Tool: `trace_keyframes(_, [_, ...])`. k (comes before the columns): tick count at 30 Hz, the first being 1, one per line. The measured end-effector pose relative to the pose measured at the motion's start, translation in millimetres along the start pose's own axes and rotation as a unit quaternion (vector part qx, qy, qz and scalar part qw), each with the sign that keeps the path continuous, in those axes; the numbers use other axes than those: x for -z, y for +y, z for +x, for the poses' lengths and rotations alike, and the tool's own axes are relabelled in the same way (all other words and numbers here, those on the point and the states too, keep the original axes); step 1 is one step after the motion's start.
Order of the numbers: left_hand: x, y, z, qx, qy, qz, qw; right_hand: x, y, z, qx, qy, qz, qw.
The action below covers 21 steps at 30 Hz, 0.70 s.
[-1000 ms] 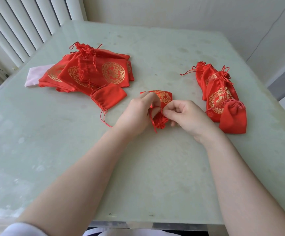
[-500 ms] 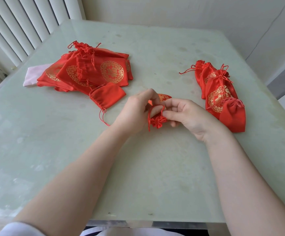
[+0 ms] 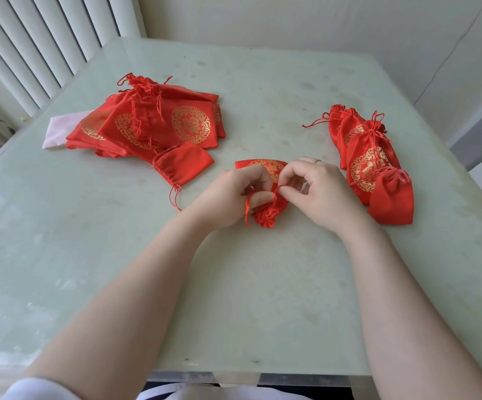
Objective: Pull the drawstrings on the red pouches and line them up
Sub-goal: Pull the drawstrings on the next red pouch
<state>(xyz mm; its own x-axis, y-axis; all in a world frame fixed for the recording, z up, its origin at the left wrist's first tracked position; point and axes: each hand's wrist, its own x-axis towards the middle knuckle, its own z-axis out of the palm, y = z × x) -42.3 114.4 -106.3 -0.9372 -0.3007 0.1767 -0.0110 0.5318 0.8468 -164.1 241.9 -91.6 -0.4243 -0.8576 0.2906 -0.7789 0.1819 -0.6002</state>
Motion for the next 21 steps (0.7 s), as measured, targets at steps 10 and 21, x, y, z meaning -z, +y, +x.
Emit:
trace_keyframes(10, [3,6,-3,0.063,-0.021,-0.112,0.991,1,-7,2,-0.109,-0.03,0.33,0.937])
trace_keyframes(21, [7,7,1,0.149,0.039,-0.027,0.988,1,-13,7,-0.323,0.056,0.519,0.789])
